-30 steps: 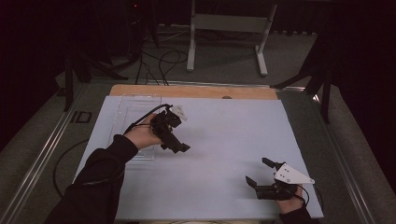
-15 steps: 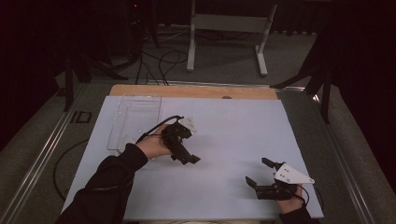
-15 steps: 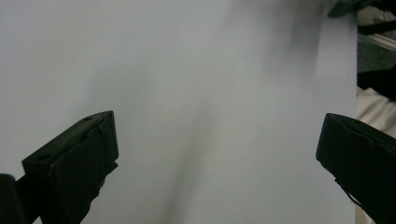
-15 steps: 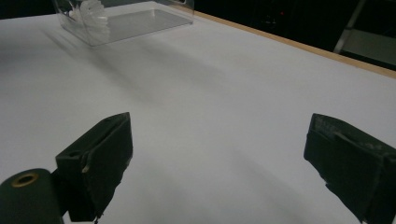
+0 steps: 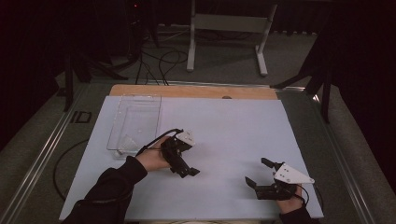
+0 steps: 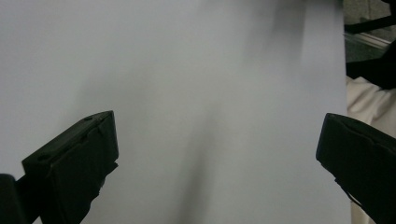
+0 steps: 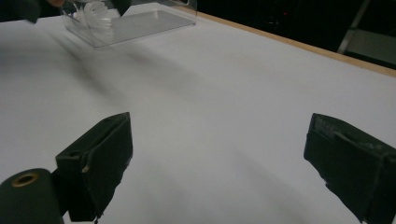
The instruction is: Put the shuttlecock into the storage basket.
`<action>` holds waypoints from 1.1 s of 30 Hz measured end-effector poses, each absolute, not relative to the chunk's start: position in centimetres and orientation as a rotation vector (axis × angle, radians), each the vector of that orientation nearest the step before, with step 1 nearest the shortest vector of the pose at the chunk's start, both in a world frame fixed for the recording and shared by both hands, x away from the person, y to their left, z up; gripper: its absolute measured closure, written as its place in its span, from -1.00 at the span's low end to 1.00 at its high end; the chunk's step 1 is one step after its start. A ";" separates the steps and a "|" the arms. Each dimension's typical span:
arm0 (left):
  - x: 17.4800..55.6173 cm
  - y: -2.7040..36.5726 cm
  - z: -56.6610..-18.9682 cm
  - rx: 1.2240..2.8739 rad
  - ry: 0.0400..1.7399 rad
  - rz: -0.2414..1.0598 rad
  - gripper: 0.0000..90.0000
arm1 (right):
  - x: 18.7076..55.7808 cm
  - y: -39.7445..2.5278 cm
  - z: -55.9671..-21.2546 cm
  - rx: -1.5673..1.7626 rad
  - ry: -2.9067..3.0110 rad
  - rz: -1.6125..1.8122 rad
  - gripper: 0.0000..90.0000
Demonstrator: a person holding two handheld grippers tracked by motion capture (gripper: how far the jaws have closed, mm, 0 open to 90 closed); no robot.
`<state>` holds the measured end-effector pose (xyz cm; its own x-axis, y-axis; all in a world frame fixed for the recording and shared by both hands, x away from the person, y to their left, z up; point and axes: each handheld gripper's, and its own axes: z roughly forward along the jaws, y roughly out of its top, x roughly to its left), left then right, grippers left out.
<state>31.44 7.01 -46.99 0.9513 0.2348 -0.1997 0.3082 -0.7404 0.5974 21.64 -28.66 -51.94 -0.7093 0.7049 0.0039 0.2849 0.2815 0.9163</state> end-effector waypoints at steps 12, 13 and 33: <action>29.0 9.2 -49.0 2.415 0.384 -0.157 -1.00 | 21.7 -28.7 -52.1 0.889 2.158 1.432 -0.81; 28.8 9.4 -49.1 2.408 0.389 -0.153 -1.00 | 21.8 -28.7 -52.1 0.885 2.160 1.430 -0.81; 25.7 14.8 -51.4 2.368 0.479 -0.123 -1.00 | 21.8 -28.5 -52.2 0.887 2.186 1.432 -0.81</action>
<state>25.66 14.82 -51.37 0.9269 0.3056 -0.2180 0.3728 -0.6812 0.6301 21.76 -28.47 -52.17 -0.7288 0.6842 0.0266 0.2977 0.2816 0.9122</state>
